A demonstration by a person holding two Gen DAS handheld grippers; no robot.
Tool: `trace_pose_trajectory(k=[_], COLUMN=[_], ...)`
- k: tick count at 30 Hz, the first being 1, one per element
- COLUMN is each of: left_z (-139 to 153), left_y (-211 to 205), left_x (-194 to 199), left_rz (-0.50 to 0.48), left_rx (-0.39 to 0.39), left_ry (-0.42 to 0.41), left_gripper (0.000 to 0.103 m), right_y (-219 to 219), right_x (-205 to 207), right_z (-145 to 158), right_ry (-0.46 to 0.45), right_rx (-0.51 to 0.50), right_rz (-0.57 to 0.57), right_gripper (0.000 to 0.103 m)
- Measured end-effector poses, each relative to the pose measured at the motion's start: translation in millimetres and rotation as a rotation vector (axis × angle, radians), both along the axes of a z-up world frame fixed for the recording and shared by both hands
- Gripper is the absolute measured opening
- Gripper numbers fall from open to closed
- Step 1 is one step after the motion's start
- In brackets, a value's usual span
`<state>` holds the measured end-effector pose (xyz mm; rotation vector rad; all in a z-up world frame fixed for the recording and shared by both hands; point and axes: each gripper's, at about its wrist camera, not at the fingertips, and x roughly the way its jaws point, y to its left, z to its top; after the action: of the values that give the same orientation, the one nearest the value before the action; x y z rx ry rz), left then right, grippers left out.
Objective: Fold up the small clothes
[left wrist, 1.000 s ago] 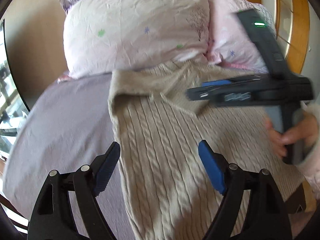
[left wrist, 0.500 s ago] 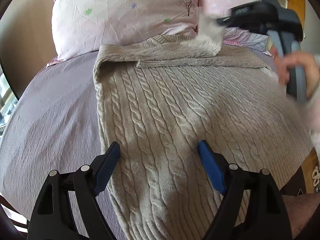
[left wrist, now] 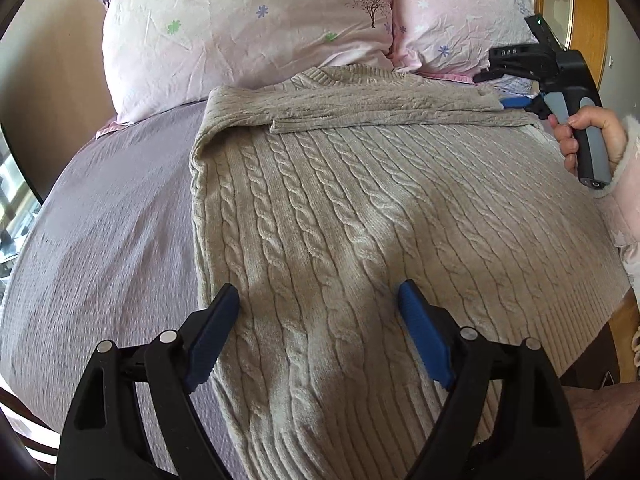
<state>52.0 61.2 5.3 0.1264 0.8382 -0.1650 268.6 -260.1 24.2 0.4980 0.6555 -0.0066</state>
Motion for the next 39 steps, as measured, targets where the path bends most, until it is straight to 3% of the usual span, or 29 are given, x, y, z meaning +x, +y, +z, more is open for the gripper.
trace_pose_trajectory(k=[1,3,7,8,9,14,17,20,22,23,24,26,29,32,36,39], left_z=[0,0,0,-1,-1,-1,-1,0,3,5,7,10,10,8,6,0], left_y=[0,0,-2,-3,-4,-7,-5,-4,0,2,8,22,43,57,59,56], left_x=[1,2,1,2,2,2,1,-3,-7,-9,-11,-16,-22,-26,-33,-41], left_rz=[0.002,0.013,0.036,0.043,0.049,0.084,0.098,0.115,0.124,0.131,0.144,0.171,0.204,0.218,0.205,0.183], left_rx=[-0.002,-0.007,-0.009,-0.006,-0.001,0.030,0.040,0.066,0.069,0.072,0.070,0.045,-0.005,-0.047,-0.096,-0.128], left_ry=[0.001,0.002,0.002,0.004,0.003,0.002,0.005,-0.003,-0.012,-0.017,-0.022,-0.028,-0.017,-0.002,0.011,0.038], left_gripper=[0.083,0.083,0.088,0.088,0.090,0.095,0.101,0.102,0.102,0.102,0.102,0.102,0.102,0.102,0.102,0.096], right_y=[-3,-12,-7,-6,-1,-18,-40,-44,-45,-44,-44,-44,-57,-65,-59,-47], right_x=[1,2,6,6,8,3,6,2,-16,-25,-43,-65,-103,-127,-171,-196], right_z=[-3,-7,-12,-11,-10,-7,-12,-13,-7,-3,3,8,-5,-22,-35,-44], right_ry=[0.010,0.029,0.020,0.013,0.009,-0.027,-0.002,0.005,-0.015,-0.028,-0.056,-0.020,0.035,0.086,0.054,0.039], right_rx=[0.001,0.016,-0.013,-0.014,-0.013,-0.009,0.010,0.013,0.012,0.008,-0.011,-0.055,-0.027,0.028,0.067,0.099], right_rz=[-0.016,-0.060,-0.025,0.004,0.050,-0.030,-0.114,-0.102,-0.078,-0.067,-0.063,-0.052,-0.013,0.019,0.124,0.224], right_gripper=[0.059,0.042,0.040,0.031,0.013,0.004,0.003,0.006,0.030,0.062,0.075,0.075,0.073,0.059,0.055,0.045])
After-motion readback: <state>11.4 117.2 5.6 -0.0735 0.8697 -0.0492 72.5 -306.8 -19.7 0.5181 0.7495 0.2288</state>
